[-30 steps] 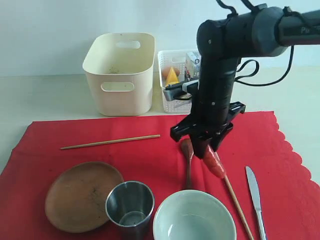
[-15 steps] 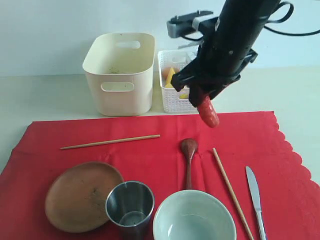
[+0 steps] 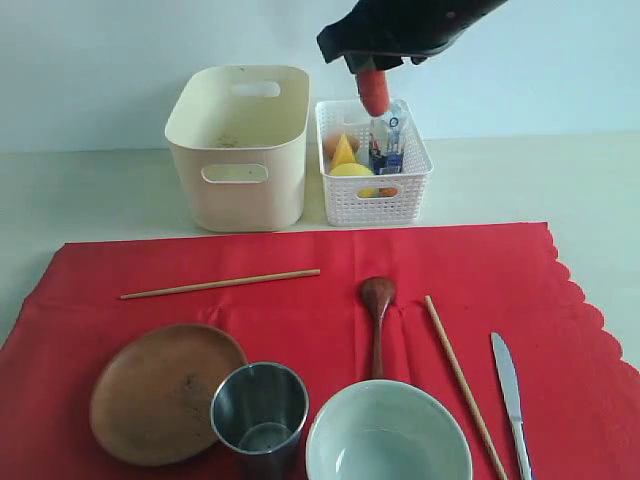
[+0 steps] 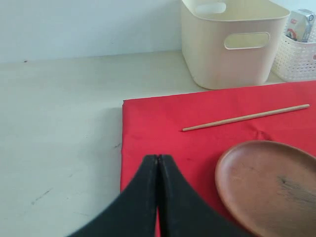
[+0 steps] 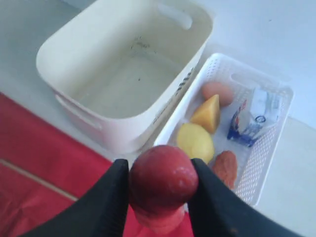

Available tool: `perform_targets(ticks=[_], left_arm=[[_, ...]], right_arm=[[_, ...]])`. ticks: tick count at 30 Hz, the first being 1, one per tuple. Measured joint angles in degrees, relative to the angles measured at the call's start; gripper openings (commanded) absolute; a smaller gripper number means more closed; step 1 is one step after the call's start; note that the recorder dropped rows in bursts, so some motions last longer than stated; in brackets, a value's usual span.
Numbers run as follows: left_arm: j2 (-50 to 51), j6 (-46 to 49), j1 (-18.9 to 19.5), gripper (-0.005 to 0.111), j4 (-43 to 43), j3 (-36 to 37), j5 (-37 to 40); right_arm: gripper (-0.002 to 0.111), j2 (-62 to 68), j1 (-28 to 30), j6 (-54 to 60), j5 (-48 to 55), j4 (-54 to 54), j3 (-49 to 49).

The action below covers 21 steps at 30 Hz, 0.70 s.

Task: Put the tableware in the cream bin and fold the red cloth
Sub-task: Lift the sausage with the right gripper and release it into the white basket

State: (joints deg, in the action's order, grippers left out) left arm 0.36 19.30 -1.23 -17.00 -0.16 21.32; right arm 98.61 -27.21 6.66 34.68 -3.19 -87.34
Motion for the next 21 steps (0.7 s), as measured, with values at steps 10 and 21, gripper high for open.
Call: perform_targets(ticks=[10, 21], left_arm=[[0.0, 0.0, 0.0, 0.000, 0.0, 0.0, 0.0], [0.0, 0.0, 0.0, 0.000, 0.0, 0.0, 0.0]], right_arm=[[0.000, 16.7, 5.9, -2.1, -20.7, 0.0, 0.0], [0.000, 25.7, 6.5, -1.0, -33.7, 1.6, 0.0]])
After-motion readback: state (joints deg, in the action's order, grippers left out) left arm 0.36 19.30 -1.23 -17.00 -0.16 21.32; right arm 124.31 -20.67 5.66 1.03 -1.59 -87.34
